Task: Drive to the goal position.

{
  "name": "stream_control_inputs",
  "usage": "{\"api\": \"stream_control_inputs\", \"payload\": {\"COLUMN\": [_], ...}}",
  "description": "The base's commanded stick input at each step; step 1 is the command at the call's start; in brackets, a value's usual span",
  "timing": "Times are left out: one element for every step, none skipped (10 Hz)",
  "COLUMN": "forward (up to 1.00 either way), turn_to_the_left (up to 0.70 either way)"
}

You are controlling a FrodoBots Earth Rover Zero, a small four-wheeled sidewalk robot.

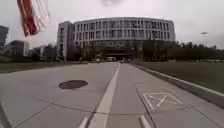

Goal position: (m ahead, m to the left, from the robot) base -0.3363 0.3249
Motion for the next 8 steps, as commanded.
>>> {"api": "stream_control_inputs", "payload": {"forward": [0.00, 0.00, 0.00, 0.00, 0.00, 0.00, 0.00, 0.00], "turn_to_the_left": [-0.96, -0.96, -0.98, -0.98, -0.99, -1.00, -1.00, -1.00]}}
